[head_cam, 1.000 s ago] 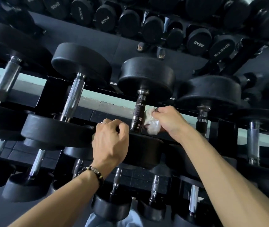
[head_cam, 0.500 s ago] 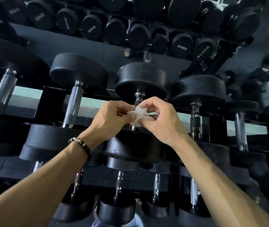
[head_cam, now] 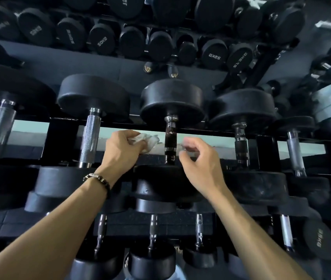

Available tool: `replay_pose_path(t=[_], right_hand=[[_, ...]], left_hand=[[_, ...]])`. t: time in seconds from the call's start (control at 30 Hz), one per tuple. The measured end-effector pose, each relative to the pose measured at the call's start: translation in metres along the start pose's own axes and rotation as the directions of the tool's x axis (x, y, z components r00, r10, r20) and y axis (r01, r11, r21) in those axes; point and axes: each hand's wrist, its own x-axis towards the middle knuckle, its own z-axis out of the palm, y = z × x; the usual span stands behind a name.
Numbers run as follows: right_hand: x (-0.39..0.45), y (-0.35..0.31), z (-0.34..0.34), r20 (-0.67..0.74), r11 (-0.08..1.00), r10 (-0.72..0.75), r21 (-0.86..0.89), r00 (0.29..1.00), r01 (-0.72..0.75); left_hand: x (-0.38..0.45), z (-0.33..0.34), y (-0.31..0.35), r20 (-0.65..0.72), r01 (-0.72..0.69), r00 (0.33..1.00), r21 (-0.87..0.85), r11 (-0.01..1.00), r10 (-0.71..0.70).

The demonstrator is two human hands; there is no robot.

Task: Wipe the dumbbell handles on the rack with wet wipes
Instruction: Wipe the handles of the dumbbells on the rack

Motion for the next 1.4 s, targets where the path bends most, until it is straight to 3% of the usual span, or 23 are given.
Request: replay_pose_path(t=[0.1,0.27,0.43,0.6,0.67,0.73,0.8,0.97,1.13,1.3,1.4], right_hand=[[-0.014,0.009,0.011,-0.08,0.995,0.101,0.009,0.992,-0.1],[-0.015,0.01,0.014,-0.111,0.995,0.103,0.026,0.988,-0.101],[-0.016,0.012,0.016,-0.112,0.993,0.118,0.039,0.987,-0.114],[-0.014,0.013,0.016,-0.093,0.991,0.128,0.047,0.987,-0.124],[-0.013,0.014,0.016,-0.089,0.992,0.123,0.055,0.988,-0.118],[-0.013,0.017,0.017,-0.09,0.992,0.117,0.061,0.989,-0.112],[-0.012,0.019,0.019,-0.09,0.991,0.116,0.069,0.989,-0.11],[-0.012,0.018,0.016,-0.095,0.992,0.093,0.091,0.991,-0.084],[-0.011,0.021,0.017,-0.1,0.995,0.088,0.059,0.991,-0.083],[-0.011,0.019,0.017,-0.112,0.998,0.048,0.044,0.993,-0.043],[-0.013,0.02,0.017,-0.124,0.999,0.041,0.037,0.991,-0.037]], left_hand=[[0.012,0.013,0.003,-0.01,-0.021,1.0,0.071,0.997,0.022],[0.029,0.043,0.025,-0.023,-0.014,1.0,0.137,0.99,0.017],[0.03,0.042,0.022,0.259,0.032,0.966,-0.087,0.996,-0.008],[0.015,0.022,0.011,0.413,0.009,0.91,-0.08,0.997,0.025],[0.021,0.027,0.018,0.374,0.021,0.927,-0.147,0.989,0.036],[0.033,0.038,0.027,0.258,0.062,0.966,-0.276,0.959,0.012],[0.047,0.047,0.032,0.163,0.08,0.986,-0.301,0.95,-0.031],[0.034,0.04,0.016,0.304,0.059,0.952,-0.099,0.993,-0.027],[0.062,0.054,0.029,0.164,0.016,0.986,-0.22,0.975,0.021],[0.042,0.043,0.011,0.414,0.118,0.909,-0.128,0.985,-0.055],[0.048,0.049,0.02,0.295,0.077,0.955,-0.281,0.957,0.01]])
